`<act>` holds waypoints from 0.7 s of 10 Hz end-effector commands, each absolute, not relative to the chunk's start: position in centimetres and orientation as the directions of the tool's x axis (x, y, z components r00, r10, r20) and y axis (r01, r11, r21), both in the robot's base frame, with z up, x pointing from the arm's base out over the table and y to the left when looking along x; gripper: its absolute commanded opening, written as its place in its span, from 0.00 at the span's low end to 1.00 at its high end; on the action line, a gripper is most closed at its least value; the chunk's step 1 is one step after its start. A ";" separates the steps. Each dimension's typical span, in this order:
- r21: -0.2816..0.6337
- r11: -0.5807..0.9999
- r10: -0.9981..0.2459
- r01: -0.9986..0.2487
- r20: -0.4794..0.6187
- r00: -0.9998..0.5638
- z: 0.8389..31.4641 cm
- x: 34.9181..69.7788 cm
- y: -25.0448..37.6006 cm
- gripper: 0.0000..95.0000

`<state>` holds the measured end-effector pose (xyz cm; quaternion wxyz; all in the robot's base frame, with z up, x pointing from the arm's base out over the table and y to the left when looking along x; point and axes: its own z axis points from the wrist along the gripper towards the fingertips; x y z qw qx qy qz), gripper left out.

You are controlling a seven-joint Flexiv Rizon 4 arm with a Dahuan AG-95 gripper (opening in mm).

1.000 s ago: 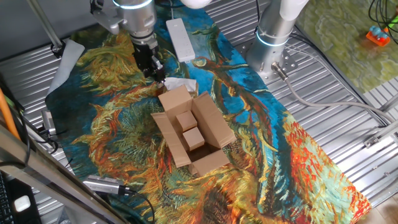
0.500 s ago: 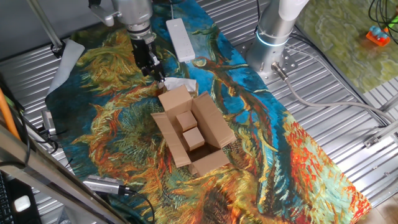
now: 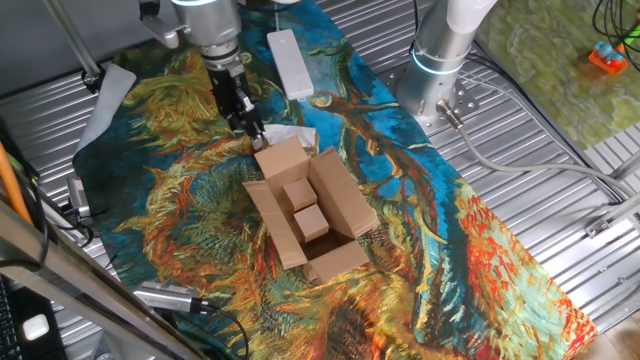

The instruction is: Cover the box

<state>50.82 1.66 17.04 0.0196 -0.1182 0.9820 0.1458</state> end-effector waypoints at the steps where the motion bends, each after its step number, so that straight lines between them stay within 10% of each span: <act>1: 0.278 0.926 -0.249 -0.257 -0.063 -0.966 16.7 50.9 1.6 0.60; 7: 0.131 0.884 -0.448 -0.448 -0.030 -0.894 17.2 50.7 1.3 0.60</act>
